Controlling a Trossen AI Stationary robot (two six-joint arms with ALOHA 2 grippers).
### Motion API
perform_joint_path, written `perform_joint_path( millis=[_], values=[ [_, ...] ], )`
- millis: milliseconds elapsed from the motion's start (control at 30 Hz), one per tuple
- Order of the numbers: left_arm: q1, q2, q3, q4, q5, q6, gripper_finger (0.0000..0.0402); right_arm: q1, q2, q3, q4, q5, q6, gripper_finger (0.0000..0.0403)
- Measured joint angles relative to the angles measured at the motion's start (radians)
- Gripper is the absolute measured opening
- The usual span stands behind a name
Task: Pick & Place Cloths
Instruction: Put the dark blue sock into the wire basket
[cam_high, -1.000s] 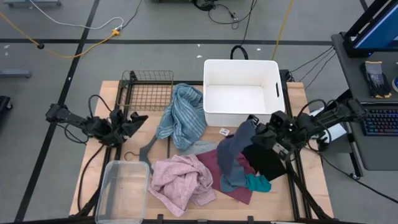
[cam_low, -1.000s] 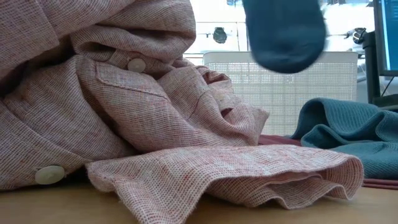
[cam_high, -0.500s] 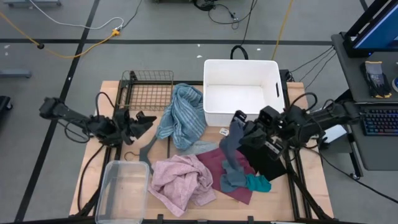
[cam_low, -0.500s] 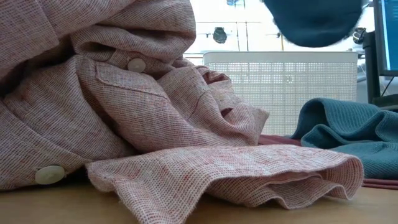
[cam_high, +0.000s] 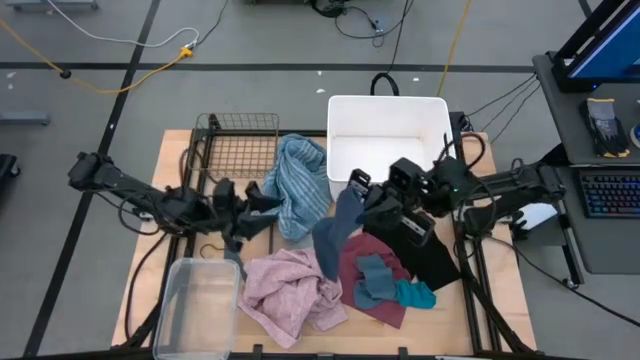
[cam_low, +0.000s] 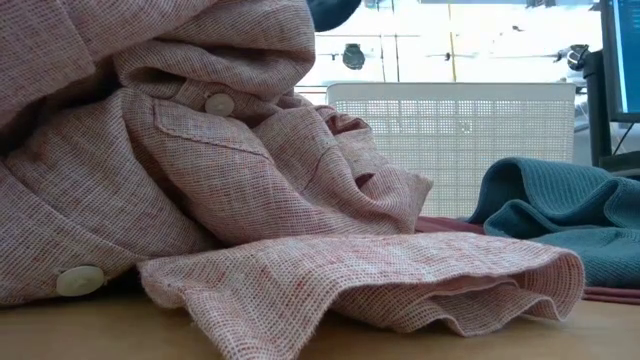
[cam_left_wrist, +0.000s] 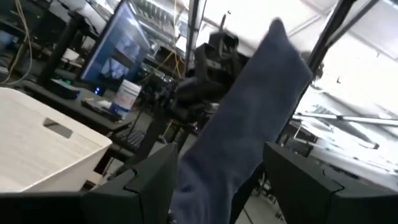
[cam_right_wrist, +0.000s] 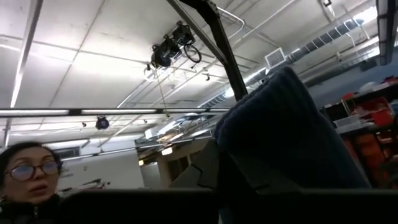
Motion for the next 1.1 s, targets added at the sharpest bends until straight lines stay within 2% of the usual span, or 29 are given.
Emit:
perform_joint_path(
  millis=[367,600,833,1100],
  values=[
    [0.073,0.233,0.225,-0.059,0.239,-0.036,0.0244,-0.002,0.098,0.067,0.021,-0.027,0.137,0.0000],
    [0.120,0.340,0.319,-0.107,0.338,-0.073,0.0244,-0.001,0.106,0.067,0.054,-0.025,0.177,0.0000],
    [0.152,0.407,0.380,-0.105,0.505,-0.127,0.0244,-0.001,0.106,0.067,0.062,-0.024,0.177,0.0000],
    [0.156,0.414,0.385,-0.103,0.593,-0.157,0.0244,-0.009,0.105,0.067,0.062,-0.024,0.164,0.0000]
  ],
)
